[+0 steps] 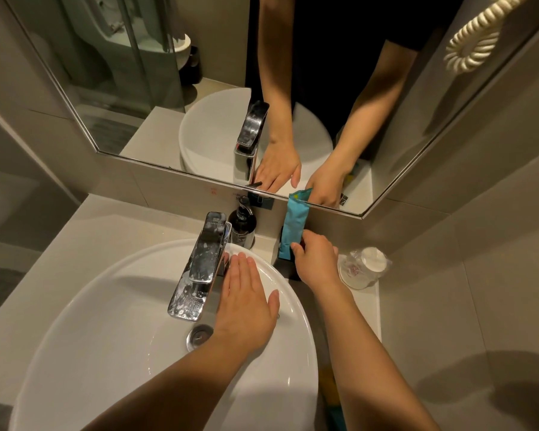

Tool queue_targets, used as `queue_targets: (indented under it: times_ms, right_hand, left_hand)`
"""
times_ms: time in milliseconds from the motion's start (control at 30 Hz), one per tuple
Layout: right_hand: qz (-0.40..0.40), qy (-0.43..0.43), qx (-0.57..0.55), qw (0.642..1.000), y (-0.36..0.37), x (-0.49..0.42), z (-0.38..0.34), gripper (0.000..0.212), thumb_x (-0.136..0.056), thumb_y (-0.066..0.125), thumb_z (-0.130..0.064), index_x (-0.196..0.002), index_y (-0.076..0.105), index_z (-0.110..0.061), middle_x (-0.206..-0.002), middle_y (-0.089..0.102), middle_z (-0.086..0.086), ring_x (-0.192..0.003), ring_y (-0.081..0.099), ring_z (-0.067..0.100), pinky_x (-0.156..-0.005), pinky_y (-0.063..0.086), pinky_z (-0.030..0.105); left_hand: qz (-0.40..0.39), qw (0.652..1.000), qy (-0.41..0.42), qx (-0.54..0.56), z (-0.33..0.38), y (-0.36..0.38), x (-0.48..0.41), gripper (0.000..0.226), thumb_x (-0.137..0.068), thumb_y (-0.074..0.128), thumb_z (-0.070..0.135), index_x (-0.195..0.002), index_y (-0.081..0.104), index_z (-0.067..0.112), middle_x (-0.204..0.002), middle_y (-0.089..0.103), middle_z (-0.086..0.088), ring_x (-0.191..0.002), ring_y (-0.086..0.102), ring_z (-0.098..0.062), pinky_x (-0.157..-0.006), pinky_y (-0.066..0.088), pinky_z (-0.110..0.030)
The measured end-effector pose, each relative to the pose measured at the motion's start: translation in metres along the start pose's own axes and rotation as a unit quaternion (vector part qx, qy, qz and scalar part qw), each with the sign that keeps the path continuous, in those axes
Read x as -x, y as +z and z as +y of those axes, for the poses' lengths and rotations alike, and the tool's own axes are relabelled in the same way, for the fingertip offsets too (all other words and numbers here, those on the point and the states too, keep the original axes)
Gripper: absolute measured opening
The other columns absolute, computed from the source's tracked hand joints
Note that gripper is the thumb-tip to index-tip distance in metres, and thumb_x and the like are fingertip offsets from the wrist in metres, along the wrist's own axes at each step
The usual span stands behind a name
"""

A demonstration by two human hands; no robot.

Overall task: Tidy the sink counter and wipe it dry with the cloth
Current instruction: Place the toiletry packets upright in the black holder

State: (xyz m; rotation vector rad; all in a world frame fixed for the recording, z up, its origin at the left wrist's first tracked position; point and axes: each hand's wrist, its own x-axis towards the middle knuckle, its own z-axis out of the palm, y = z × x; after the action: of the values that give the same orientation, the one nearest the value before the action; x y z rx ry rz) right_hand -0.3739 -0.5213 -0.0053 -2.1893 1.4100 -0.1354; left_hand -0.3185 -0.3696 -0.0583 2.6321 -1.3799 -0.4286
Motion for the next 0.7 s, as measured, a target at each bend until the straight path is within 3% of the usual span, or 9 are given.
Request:
queue_targets:
  times_ms: [100, 233, 367, 500, 633, 700]
  right_hand:
    - [0.003, 0.000, -0.051, 0.999, 0.000, 0.001, -0.001, 0.021, -0.099, 0.062, -0.026, -0.118, 0.064, -0.018, -0.127, 0.069, 0.004, -0.120, 0.062, 0.028, -0.101, 0.052, 0.050]
    - [0.031, 0.010, -0.122, 0.992, -0.007, 0.004, 0.003, 0.019, -0.097, 0.066, -0.019, -0.115, 0.066, -0.014, -0.114, 0.071, 0.004, -0.104, 0.067, 0.021, -0.082, 0.057, 0.031]
    - [0.059, 0.016, -0.172, 0.983, -0.016, 0.011, 0.005, 0.030, -0.096, 0.067, -0.018, -0.125, 0.066, -0.014, -0.105, 0.070, -0.001, -0.093, 0.065, 0.013, -0.084, 0.055, 0.027]
    - [0.097, 0.042, -0.230, 0.968, -0.028, 0.035, 0.027, 0.016, -0.096, 0.066, -0.015, -0.111, 0.068, -0.016, -0.092, 0.067, -0.006, -0.084, 0.063, 0.007, -0.069, 0.048, 0.009]
    - [0.047, 0.155, -0.163, 0.973, -0.025, 0.072, 0.084, 0.012, -0.095, 0.061, -0.011, -0.105, 0.067, -0.011, -0.097, 0.068, 0.005, -0.090, 0.065, 0.023, -0.067, 0.046, 0.027]
    - [-0.003, 0.194, -0.088, 0.977, -0.016, 0.090, 0.111, 0.016, -0.091, 0.065, -0.014, -0.105, 0.067, -0.008, -0.102, 0.069, 0.008, -0.094, 0.064, 0.026, -0.072, 0.042, 0.028]
  left_hand:
    - [0.001, 1.000, -0.001, 0.003, -0.001, 0.001, 0.000, 0.084, -0.102, 0.017, 0.056, -0.156, -0.014, 0.001, -0.169, -0.013, -0.020, -0.156, -0.015, -0.033, -0.128, -0.001, -0.047]
    - [-0.001, 1.000, 0.000, -0.006, 0.000, -0.001, 0.001, 0.083, -0.102, 0.016, 0.056, -0.156, -0.014, 0.000, -0.168, -0.014, -0.021, -0.156, -0.015, -0.033, -0.128, -0.002, -0.047]
    - [-0.002, 1.000, 0.000, -0.013, 0.000, -0.003, 0.000, 0.084, -0.102, 0.014, 0.056, -0.156, -0.015, 0.000, -0.168, -0.014, -0.021, -0.156, -0.016, -0.033, -0.127, -0.006, -0.046]
    - [-0.011, 1.000, 0.001, -0.022, 0.000, -0.009, -0.001, 0.084, -0.102, 0.015, 0.057, -0.156, -0.015, 0.000, -0.168, -0.015, -0.021, -0.156, -0.015, -0.034, -0.127, -0.006, -0.047]
    - [-0.011, 0.999, 0.002, -0.035, 0.002, -0.011, -0.001, 0.085, -0.102, 0.017, 0.057, -0.156, -0.012, -0.002, -0.168, -0.011, -0.023, -0.156, -0.011, -0.036, -0.127, -0.004, -0.048]
    - [-0.007, 0.999, 0.001, -0.036, 0.002, -0.010, 0.000, 0.085, -0.102, 0.018, 0.057, -0.156, -0.009, -0.002, -0.169, -0.008, -0.023, -0.157, -0.008, -0.037, -0.127, -0.003, -0.048]
